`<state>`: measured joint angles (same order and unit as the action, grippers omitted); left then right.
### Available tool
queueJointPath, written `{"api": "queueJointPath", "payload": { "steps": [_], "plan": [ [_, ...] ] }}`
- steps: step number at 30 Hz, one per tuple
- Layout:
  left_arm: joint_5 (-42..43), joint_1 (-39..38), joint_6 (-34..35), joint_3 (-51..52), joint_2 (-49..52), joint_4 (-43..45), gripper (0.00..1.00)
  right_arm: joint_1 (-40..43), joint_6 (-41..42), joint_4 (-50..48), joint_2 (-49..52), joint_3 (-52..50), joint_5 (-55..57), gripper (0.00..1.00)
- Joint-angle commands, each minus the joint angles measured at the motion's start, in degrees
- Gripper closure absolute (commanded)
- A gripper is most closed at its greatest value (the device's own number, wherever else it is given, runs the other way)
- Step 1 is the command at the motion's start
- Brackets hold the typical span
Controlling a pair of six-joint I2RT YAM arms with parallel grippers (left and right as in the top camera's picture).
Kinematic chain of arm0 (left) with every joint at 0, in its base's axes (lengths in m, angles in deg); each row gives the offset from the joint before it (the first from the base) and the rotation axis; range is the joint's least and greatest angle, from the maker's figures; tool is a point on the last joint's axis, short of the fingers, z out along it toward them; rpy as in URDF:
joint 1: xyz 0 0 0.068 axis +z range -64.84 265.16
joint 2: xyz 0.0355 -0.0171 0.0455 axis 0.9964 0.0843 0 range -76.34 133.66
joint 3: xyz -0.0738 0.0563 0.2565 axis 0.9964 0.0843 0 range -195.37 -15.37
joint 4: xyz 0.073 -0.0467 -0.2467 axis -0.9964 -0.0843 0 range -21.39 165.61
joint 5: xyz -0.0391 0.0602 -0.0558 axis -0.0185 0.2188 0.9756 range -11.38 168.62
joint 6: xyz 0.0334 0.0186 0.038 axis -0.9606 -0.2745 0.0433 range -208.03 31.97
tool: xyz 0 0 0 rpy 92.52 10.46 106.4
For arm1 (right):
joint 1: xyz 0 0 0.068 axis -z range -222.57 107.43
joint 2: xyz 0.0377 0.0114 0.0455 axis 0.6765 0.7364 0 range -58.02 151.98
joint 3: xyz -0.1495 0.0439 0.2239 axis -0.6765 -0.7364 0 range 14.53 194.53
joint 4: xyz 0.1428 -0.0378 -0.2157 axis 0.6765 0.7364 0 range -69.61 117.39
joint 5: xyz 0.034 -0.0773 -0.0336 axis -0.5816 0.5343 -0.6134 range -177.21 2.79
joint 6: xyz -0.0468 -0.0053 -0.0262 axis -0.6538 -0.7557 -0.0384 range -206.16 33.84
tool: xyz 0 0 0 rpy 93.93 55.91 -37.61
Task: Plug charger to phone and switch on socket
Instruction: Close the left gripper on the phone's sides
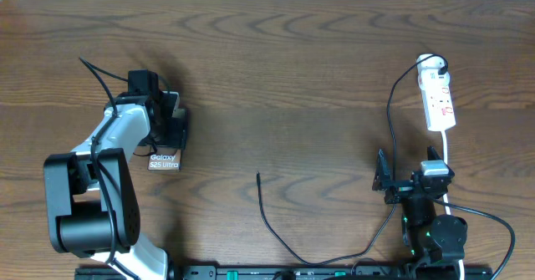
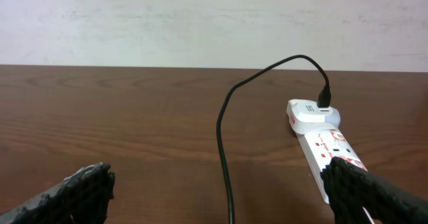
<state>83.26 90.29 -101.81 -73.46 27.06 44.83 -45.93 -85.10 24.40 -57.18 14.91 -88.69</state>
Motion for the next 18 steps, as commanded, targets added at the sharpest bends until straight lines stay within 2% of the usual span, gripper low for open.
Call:
{"api": "queueJointPath", "payload": {
  "steps": [1,5,10,15,18],
  "plan": [
    [-0.6,0.1,-0.5,2.6,3.4,-0.6,0.42,0.0,0.2,0.2,-0.5,-0.1,0.0,0.01],
    [-0.6,0.1,-0.5,2.6,3.4,-0.6,0.47,0.0,0.2,0.2,-0.5,-0.1,0.0,0.01],
    [-0.1,0.1,-0.5,2.6,3.4,-0.6,0.57,0.0,0.2,0.2,-0.5,-0.1,0.0,0.01],
    [0.7,0.1,-0.5,2.6,3.4,-0.5,0.69,0.0,0.2,0.2,-0.5,-0.1,0.0,0.01],
    [0.7,0.1,-0.5,2.6,3.4,-0.5,0.79,0.0,0.2,0.2,-0.5,-0.1,0.0,0.01]
  ]
}}
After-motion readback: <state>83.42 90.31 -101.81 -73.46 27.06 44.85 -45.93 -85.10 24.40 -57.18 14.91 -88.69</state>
